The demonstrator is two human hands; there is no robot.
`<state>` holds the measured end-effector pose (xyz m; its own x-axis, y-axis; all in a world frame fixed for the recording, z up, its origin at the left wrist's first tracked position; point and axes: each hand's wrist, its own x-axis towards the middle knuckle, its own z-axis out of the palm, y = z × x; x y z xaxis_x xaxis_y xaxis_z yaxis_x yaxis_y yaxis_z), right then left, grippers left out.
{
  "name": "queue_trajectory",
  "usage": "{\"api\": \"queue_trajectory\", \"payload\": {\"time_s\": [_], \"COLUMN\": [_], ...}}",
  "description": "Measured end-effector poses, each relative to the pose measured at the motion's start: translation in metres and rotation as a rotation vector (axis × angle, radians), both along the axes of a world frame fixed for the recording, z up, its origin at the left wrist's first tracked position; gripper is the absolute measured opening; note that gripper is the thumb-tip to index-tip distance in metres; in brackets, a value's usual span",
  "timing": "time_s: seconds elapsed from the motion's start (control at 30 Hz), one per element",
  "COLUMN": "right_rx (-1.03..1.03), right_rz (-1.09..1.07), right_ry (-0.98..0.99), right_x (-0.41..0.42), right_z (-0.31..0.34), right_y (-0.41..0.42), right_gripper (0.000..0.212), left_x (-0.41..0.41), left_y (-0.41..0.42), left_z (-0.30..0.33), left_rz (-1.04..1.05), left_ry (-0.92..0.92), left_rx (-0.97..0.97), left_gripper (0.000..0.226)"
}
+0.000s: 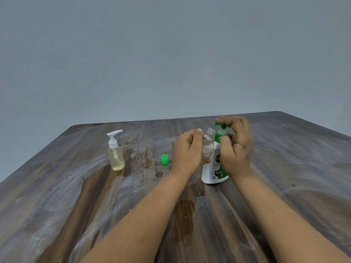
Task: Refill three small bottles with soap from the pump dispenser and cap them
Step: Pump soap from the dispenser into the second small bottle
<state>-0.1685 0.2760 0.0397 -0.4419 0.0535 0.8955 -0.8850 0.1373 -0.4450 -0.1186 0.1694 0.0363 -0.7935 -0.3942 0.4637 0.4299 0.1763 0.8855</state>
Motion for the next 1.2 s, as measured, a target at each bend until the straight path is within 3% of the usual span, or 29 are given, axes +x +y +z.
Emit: {"api": "queue_trajectory", "payload": {"time_s": [1.2], "right_rx": [0.01], "right_rz": [-0.015], "right_ry": [-0.02], "right_x": [0.0001], "right_z": [0.0013], "right_y": [0.0003], "right_gripper": [0.033], "left_x": [0.0001], "left_y": [-0.0003], "left_z": [0.0001], "left_rz": [0.003], "left_ry": [-0.004], "left_rx": [-0.01], "left_gripper": [0.042]}}
